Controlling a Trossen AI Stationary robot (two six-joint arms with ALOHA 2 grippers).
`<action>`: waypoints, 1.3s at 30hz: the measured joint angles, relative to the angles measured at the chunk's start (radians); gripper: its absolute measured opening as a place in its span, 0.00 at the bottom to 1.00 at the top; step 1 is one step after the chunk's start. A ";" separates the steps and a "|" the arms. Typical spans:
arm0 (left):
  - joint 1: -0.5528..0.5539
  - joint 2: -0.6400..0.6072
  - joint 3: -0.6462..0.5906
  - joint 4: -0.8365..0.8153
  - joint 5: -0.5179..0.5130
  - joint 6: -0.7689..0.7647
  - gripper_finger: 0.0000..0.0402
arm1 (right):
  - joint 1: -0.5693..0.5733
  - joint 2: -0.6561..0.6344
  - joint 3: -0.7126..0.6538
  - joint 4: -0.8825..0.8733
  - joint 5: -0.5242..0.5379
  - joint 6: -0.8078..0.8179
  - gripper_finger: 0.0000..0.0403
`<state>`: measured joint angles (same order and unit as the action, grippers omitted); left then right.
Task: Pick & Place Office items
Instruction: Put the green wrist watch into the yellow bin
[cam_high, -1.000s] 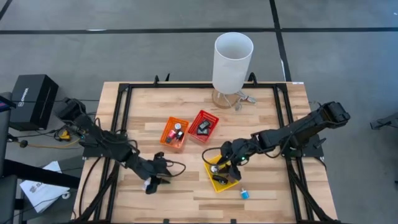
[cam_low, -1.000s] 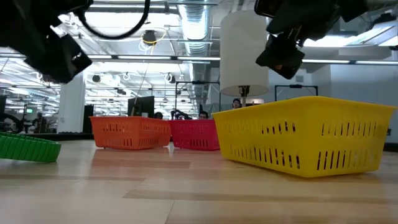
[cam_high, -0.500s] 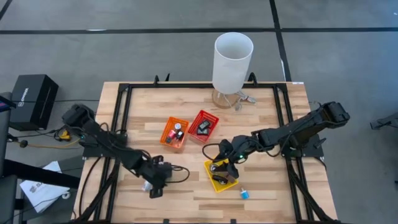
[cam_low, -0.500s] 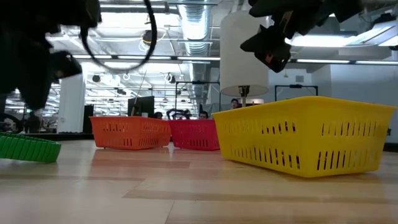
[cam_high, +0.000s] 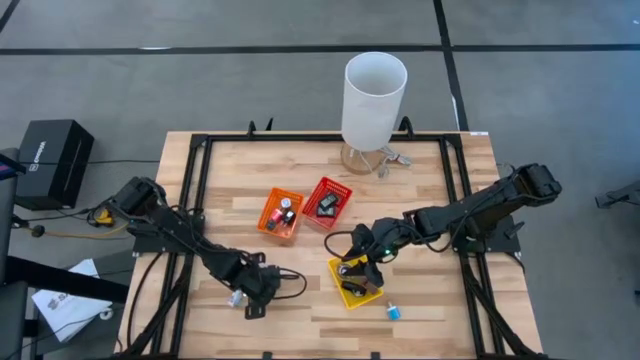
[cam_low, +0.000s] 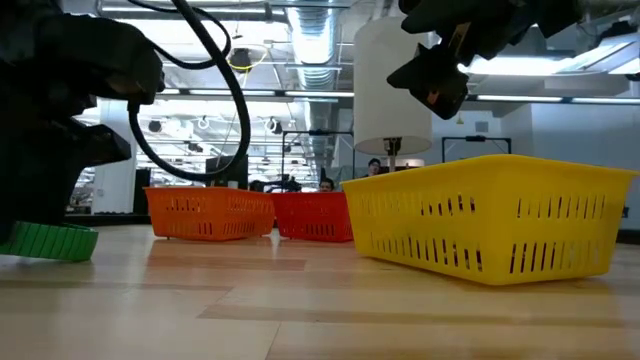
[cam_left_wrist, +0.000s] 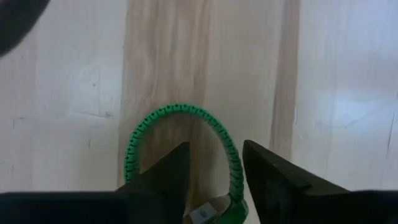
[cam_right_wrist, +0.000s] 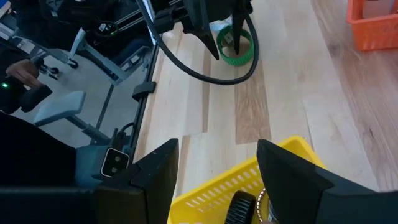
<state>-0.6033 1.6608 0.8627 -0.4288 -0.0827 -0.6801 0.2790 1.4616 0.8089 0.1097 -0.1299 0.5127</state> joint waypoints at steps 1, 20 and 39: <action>0.000 0.000 0.000 -0.001 0.002 0.012 0.33 | 0.000 0.000 0.000 0.000 0.000 -0.006 0.52; 0.000 -0.203 0.000 0.162 -0.285 0.324 0.02 | 0.001 0.000 0.000 0.057 0.041 -0.487 0.52; 0.110 -0.296 0.000 0.544 -0.404 0.779 0.02 | 0.040 0.016 0.000 0.411 0.288 -1.029 0.52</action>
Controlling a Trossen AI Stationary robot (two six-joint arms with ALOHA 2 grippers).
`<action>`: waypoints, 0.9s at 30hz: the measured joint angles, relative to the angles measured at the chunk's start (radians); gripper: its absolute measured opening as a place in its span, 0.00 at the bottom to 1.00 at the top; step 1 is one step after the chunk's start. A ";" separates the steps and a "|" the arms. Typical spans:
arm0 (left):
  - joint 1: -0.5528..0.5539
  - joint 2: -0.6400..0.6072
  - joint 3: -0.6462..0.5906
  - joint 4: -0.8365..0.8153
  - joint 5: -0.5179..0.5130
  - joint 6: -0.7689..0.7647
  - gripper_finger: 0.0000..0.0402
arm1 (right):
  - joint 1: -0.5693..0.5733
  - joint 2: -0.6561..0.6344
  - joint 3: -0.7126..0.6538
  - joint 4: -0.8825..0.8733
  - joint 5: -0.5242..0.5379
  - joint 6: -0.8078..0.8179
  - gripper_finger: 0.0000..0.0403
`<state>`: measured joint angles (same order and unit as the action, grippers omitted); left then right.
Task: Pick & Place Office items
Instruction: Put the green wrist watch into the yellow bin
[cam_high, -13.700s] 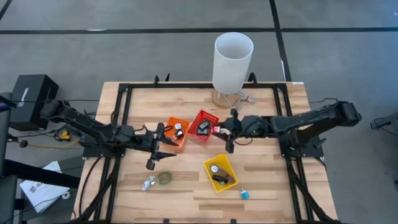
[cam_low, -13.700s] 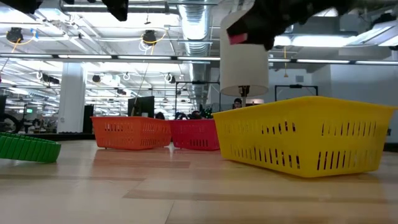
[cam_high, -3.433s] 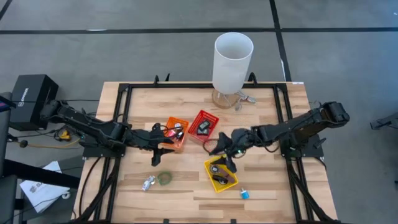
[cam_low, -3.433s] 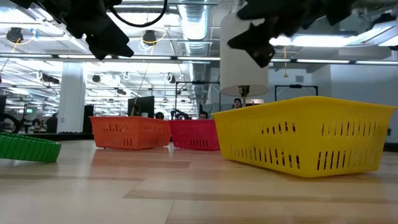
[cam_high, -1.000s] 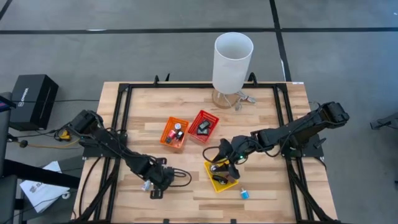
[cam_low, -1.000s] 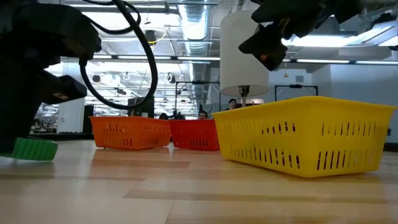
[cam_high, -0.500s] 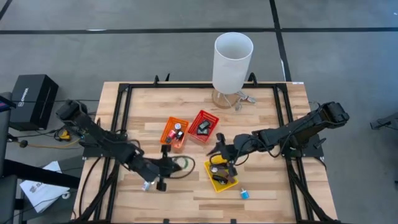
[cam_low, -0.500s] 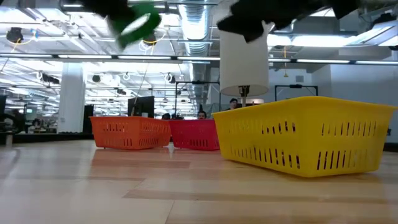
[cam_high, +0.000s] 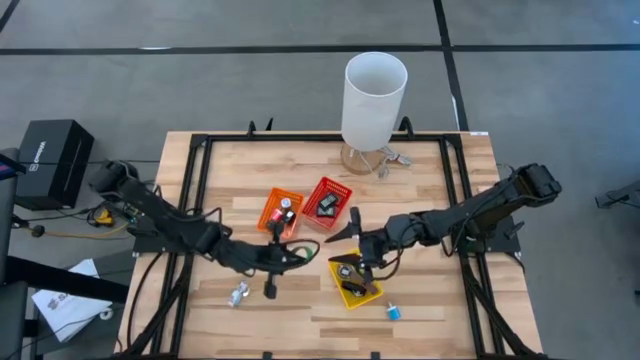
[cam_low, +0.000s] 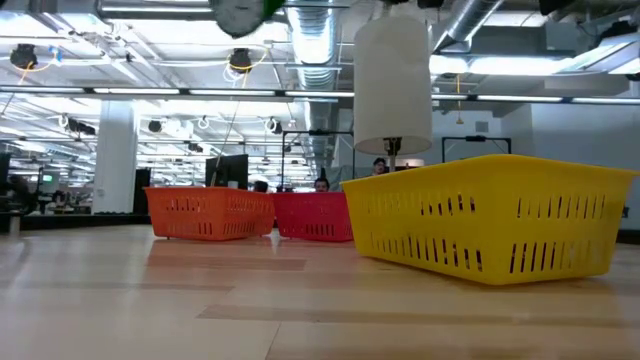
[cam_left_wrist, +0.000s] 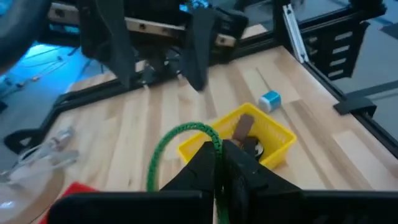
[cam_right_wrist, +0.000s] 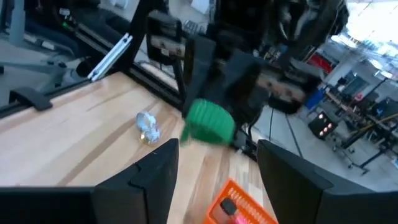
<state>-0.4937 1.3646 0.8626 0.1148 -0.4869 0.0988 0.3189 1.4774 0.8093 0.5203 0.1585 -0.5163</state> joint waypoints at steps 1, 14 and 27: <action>0.014 0.012 0.000 0.016 0.024 0.011 0.02 | 0.002 0.012 0.001 0.015 0.000 -0.009 0.52; 0.084 0.077 0.000 0.255 0.189 0.018 0.02 | 0.037 0.247 0.013 0.427 0.207 -0.409 0.52; 0.078 0.077 0.000 0.262 0.188 0.017 0.02 | 0.048 0.303 0.061 0.476 0.315 -0.408 0.36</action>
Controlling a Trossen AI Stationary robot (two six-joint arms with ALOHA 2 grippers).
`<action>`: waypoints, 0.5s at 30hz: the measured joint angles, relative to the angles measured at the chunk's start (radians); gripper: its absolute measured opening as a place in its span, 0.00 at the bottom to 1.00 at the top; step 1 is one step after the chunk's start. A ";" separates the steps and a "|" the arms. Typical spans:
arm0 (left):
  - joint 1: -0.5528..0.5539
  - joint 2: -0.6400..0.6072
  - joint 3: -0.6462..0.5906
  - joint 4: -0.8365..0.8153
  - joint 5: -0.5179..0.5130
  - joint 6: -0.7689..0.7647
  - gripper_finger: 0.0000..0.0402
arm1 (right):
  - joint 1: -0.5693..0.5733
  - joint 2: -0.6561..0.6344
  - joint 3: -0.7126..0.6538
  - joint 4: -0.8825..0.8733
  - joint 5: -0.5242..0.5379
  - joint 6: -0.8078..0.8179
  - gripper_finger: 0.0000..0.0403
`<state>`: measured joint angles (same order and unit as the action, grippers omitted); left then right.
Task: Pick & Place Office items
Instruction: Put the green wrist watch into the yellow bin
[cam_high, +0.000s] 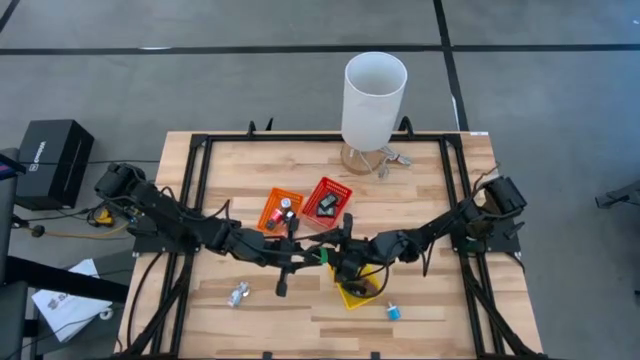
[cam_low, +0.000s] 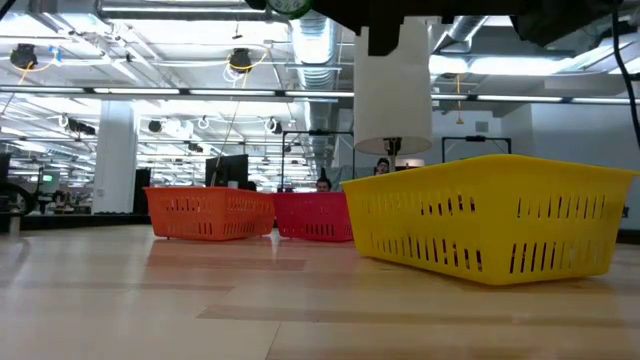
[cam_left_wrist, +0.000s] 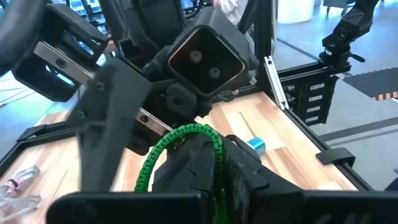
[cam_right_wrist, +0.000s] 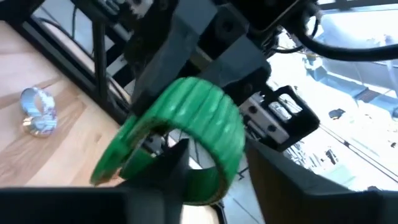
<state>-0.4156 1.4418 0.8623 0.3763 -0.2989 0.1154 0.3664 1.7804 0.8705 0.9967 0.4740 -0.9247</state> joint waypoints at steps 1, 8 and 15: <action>0.000 0.000 0.000 0.000 0.000 0.000 0.02 | 0.000 0.001 0.000 -0.002 0.000 0.000 0.32; 0.000 0.000 0.000 -0.001 0.000 0.000 0.04 | 0.002 0.001 0.000 0.001 0.000 0.001 0.03; 0.000 0.000 0.000 -0.001 0.000 0.000 0.09 | 0.006 0.001 0.000 -0.001 0.044 0.019 0.02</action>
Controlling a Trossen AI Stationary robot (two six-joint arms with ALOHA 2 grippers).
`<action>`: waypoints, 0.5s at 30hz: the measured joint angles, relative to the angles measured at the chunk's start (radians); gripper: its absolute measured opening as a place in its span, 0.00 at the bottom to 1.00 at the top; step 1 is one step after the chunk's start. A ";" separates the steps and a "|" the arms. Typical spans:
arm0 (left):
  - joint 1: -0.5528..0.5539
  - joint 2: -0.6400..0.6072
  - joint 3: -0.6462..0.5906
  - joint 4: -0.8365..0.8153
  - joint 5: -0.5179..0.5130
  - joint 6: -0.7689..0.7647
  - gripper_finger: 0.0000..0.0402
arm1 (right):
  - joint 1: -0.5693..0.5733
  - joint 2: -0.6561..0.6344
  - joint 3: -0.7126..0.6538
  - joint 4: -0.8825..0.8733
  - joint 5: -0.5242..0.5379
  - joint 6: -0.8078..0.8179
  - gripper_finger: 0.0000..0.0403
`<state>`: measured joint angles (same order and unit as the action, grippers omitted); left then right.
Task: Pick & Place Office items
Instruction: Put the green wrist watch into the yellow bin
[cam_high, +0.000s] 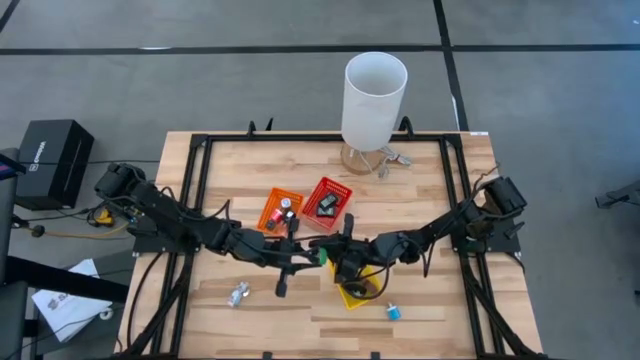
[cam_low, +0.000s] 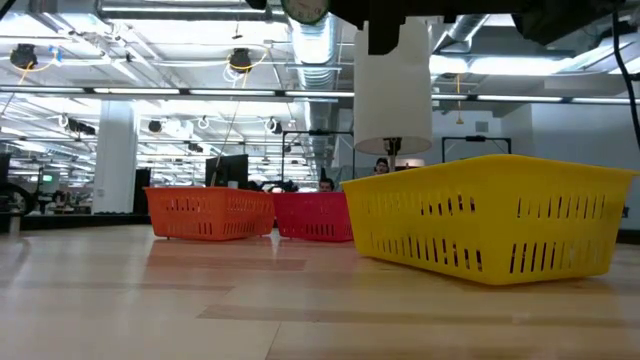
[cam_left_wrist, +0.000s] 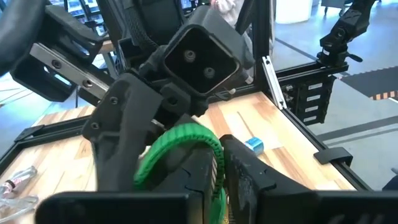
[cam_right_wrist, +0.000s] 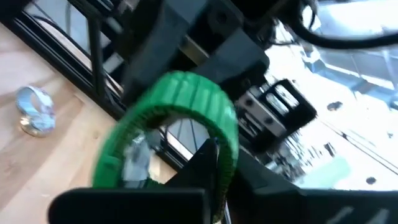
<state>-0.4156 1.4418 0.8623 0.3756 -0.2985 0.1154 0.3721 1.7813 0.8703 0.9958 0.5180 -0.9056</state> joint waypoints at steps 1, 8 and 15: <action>0.000 0.000 0.000 0.000 0.000 0.000 0.10 | 0.000 0.000 0.000 0.000 0.019 0.000 0.02; -0.003 0.000 -0.010 0.001 -0.001 -0.023 0.22 | 0.010 0.000 0.000 0.000 0.105 -0.010 0.02; -0.003 0.000 -0.023 0.000 -0.047 -0.045 0.33 | 0.071 0.000 0.000 -0.002 0.243 -0.070 0.02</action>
<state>-0.4183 1.4414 0.8391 0.3755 -0.3459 0.0704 0.4435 1.7809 0.8703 0.9942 0.7611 -0.9753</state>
